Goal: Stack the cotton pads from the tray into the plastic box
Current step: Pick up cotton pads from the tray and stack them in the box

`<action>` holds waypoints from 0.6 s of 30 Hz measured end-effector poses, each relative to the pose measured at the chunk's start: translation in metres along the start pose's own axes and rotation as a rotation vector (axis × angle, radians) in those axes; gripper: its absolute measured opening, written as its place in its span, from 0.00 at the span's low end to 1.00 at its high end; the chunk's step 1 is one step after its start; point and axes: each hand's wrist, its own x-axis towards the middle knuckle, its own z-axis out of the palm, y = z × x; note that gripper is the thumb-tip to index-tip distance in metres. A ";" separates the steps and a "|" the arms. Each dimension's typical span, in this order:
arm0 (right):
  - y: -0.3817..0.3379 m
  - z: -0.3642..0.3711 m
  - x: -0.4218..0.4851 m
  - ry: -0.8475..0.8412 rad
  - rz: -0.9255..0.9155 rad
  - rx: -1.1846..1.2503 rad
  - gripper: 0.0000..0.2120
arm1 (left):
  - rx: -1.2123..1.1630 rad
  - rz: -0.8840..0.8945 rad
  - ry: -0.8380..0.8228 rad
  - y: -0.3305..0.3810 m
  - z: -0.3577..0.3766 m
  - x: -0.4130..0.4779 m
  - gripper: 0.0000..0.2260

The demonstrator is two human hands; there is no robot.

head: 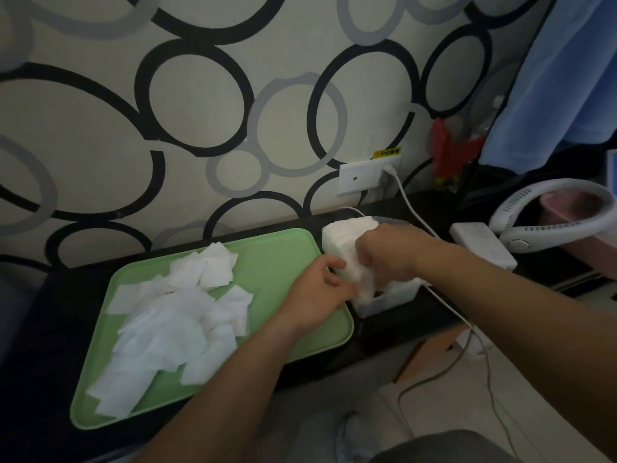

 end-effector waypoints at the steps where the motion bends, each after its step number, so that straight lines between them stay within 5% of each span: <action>1: 0.000 -0.005 -0.004 -0.022 0.008 0.046 0.19 | -0.001 -0.014 0.008 0.001 -0.006 -0.002 0.15; 7: -0.035 -0.037 -0.020 0.241 -0.031 0.275 0.08 | 0.037 -0.073 0.110 -0.001 -0.065 -0.024 0.09; 11: -0.094 -0.041 -0.013 0.211 -0.170 0.563 0.04 | 0.093 -0.086 0.208 -0.009 -0.109 -0.045 0.07; 18: -0.166 0.009 0.042 0.134 -0.193 0.630 0.18 | 0.330 -0.059 0.383 -0.036 -0.165 -0.067 0.07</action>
